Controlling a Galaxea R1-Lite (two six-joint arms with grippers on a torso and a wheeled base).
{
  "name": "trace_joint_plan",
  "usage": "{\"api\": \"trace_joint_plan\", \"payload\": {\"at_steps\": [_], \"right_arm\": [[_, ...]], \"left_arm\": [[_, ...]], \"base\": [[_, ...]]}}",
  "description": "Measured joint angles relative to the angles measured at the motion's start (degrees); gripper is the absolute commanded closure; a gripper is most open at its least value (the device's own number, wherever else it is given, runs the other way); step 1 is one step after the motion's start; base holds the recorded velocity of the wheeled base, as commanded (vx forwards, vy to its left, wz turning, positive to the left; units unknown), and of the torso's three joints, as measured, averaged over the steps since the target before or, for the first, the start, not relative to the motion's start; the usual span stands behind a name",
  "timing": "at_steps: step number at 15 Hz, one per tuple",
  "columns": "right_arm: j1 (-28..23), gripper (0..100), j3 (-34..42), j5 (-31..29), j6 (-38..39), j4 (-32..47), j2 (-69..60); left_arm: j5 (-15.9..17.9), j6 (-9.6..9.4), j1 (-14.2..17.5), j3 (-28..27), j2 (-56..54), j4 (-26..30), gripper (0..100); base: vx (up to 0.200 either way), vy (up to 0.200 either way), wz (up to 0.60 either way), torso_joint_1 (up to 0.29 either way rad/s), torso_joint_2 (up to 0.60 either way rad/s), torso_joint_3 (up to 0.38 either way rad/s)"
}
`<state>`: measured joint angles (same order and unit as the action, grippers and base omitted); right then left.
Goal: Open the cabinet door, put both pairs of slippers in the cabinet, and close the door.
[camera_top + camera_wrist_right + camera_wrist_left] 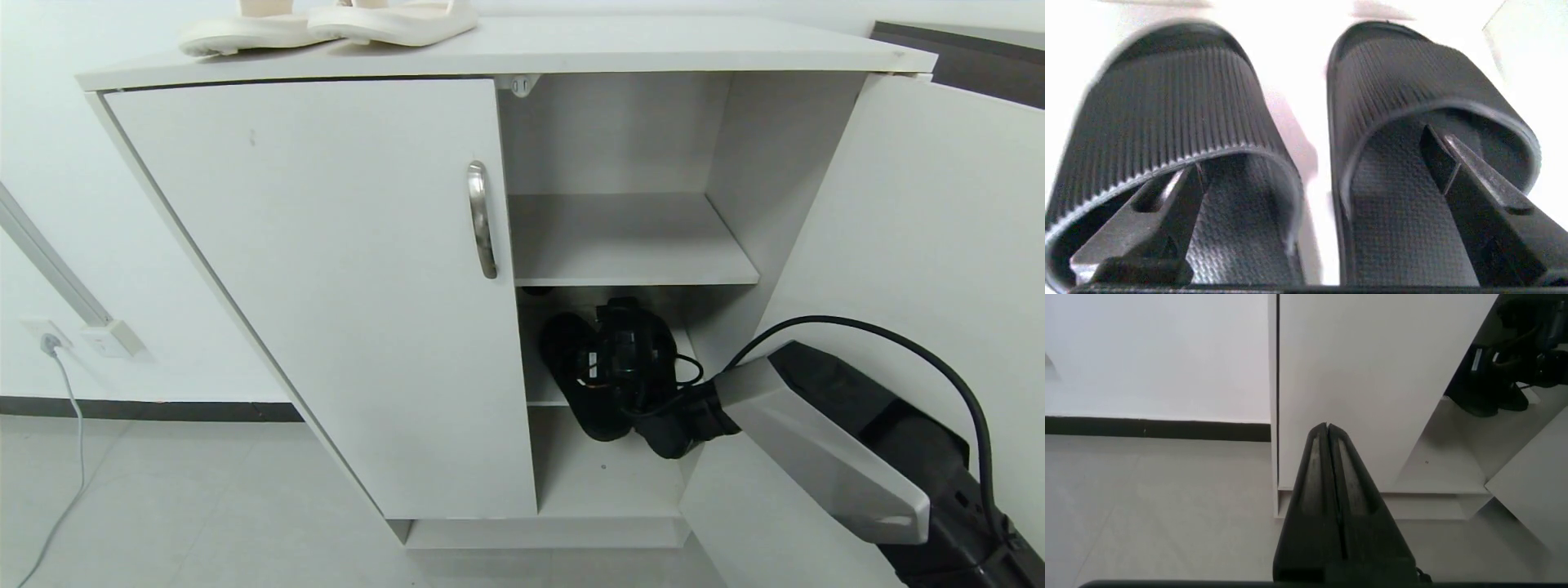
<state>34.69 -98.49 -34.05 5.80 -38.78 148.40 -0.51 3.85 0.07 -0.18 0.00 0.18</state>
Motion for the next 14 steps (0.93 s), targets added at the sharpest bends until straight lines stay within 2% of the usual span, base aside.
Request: {"api": "trace_joint_plan", "payload": {"at_steps": [3,6,11,14], "right_arm": [[0.37,0,2.62,-0.16,0.00,-0.88,-1.12],[0.34,0,2.16,-0.16,-0.11,-0.63,-1.27],[-1.12,0,-4.96,-0.27,-3.12,-0.13,1.39],[-1.51,0,-6.63,-0.30,-3.18,-0.17,2.73]], "left_arm": [[0.00,0.00,0.00,0.00,0.00,0.02,100],[0.00,0.00,0.00,0.00,0.00,0.04,100],[-0.02,0.00,0.00,0.00,0.00,0.00,100],[-0.02,0.00,0.00,0.00,0.00,0.00,100]], "base": [[0.000,0.000,0.00,0.000,0.00,0.000],[0.000,0.000,0.00,0.000,0.00,0.000],[0.000,0.000,0.00,0.000,0.00,0.000],[0.000,0.000,0.00,0.000,0.00,0.000]]}}
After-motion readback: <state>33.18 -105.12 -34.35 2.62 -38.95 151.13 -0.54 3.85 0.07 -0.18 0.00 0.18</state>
